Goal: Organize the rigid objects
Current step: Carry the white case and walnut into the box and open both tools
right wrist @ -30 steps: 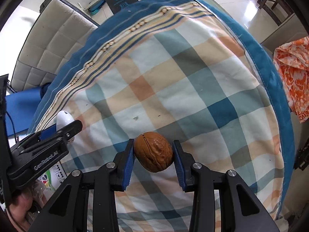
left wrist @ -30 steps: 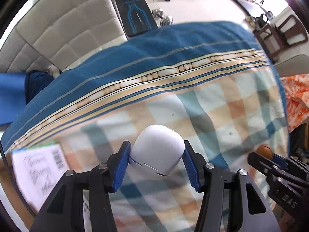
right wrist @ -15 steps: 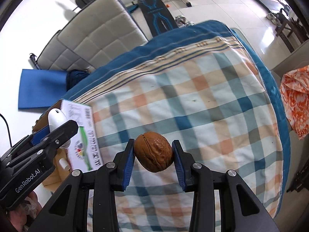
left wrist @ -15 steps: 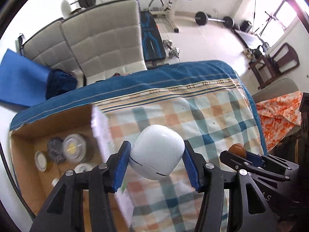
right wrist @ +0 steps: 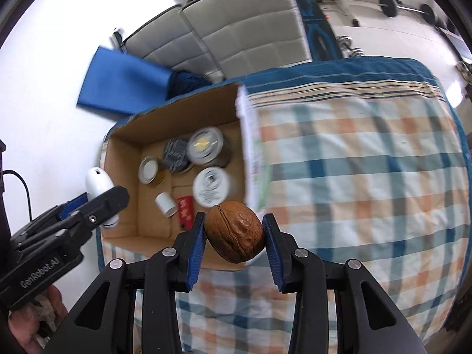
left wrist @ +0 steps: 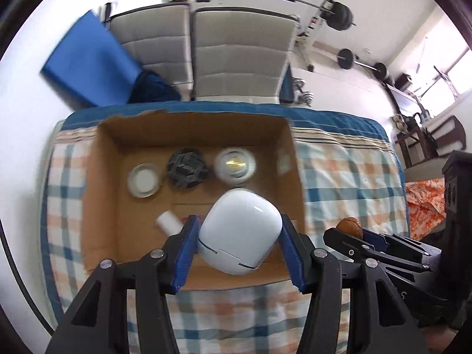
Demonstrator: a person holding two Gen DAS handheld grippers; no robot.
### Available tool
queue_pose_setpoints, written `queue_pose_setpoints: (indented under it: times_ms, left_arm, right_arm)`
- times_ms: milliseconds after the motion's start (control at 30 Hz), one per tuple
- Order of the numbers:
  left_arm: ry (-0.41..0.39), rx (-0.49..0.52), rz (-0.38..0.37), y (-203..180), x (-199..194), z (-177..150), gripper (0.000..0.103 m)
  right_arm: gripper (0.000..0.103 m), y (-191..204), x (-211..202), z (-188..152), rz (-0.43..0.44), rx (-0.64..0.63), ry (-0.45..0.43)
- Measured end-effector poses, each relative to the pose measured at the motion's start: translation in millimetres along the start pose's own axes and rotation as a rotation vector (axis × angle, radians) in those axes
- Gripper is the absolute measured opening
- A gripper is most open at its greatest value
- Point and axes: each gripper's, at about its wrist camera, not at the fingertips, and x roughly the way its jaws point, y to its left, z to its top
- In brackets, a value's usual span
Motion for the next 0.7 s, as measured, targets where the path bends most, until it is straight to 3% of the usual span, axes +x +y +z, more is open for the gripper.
queue_pose_setpoints:
  times_ms: [167,300,533,700]
  left_arm:
    - [0.035,-0.086,0.067,66,15,-14,0.051]
    - [0.114,-0.132,0.095,106,47,-25,0.051]
    - [0.242,-0.12,0.105,130,102,-43,0.051]
    - [0.286,-0.098,0.119,131,127,-49,0.051]
  right_arm:
    - [0.04,42,54,-9,-0.052,-0.052,0.081]
    - [0.04,58,95,-14,-0.132,-0.073,0.14]
    - [0.04,69,155,-25,-0.263,-0.075,0.231]
    - [0.041,71,180,-32,-0.327,-0.07,0.293]
